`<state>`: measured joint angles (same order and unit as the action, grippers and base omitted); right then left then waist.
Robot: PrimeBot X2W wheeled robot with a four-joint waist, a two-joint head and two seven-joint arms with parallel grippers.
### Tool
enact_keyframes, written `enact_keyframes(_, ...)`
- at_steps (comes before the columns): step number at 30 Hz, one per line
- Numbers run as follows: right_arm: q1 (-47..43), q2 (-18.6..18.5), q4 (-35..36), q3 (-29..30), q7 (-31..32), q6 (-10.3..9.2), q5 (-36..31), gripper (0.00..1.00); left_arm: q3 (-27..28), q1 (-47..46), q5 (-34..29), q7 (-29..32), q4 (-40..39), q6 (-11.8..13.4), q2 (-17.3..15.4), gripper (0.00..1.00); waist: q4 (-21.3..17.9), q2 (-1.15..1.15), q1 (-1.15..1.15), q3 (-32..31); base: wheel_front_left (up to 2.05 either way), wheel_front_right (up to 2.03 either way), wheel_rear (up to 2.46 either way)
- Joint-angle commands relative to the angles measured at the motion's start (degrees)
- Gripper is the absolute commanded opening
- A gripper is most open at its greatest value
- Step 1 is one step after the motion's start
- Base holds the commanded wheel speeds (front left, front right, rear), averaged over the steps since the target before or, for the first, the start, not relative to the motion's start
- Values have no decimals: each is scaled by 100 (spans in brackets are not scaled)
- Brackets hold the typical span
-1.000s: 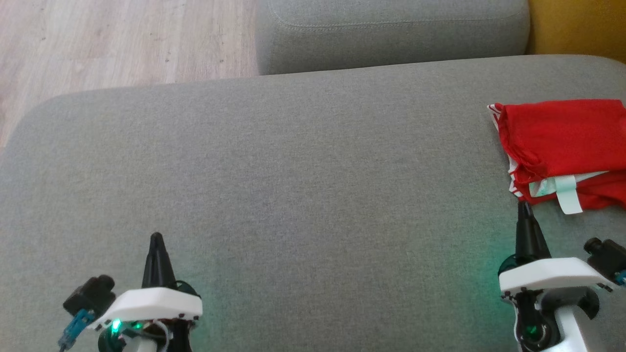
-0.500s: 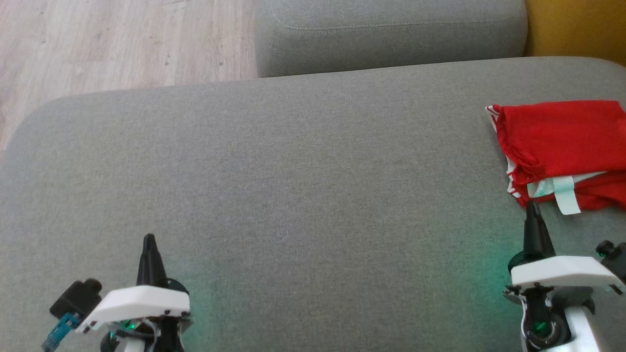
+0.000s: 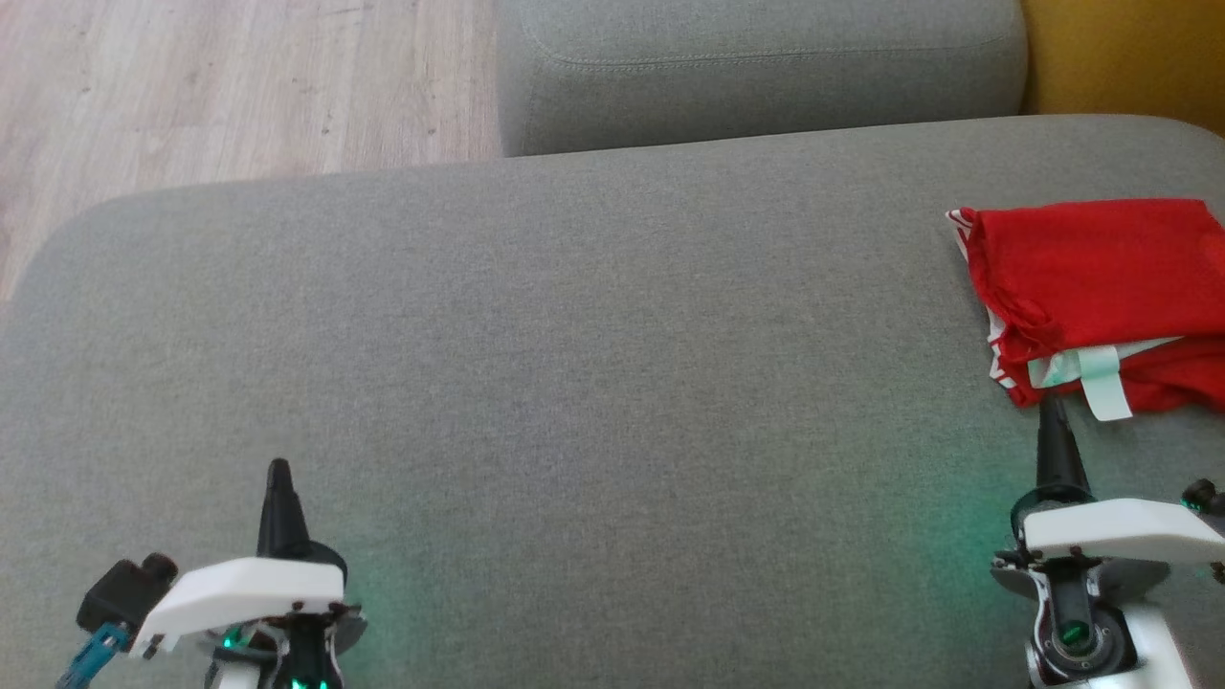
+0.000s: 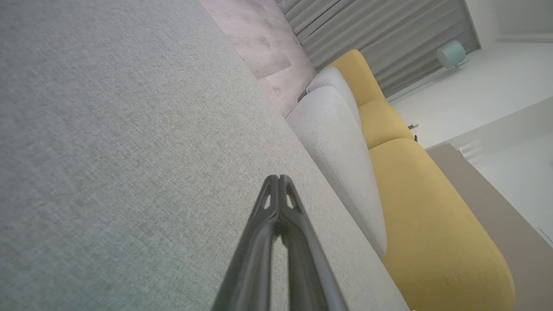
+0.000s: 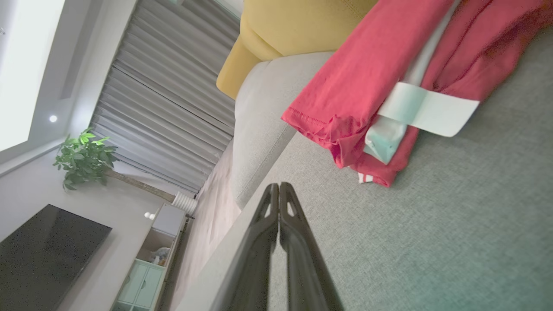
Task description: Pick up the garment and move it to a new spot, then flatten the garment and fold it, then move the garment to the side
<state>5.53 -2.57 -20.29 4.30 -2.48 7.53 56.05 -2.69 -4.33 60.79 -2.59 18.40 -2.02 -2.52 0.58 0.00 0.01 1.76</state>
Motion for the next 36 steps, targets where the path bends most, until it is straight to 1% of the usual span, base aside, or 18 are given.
enact_keyframes(1, 155, -22, 234, -34, 42, -2, 180, 0, 185, -208, 152, 32, -200, -48, -22, 0, -1, 0, 0, -4, 0, 0, 0)
enact_keyframes(17, 129, -25, 347, 40, 289, -3, 1169, 0, 399, -202, 1011, 286, -267, -192, -26, 0, -18, 0, 0, -49, 0, 0, 0)
enact_keyframes(36, 95, -28, 498, 138, 618, -4, 2490, 0, 684, -194, 2159, 625, -357, -384, -32, 0, -40, 0, -1, -108, 0, 0, 0)
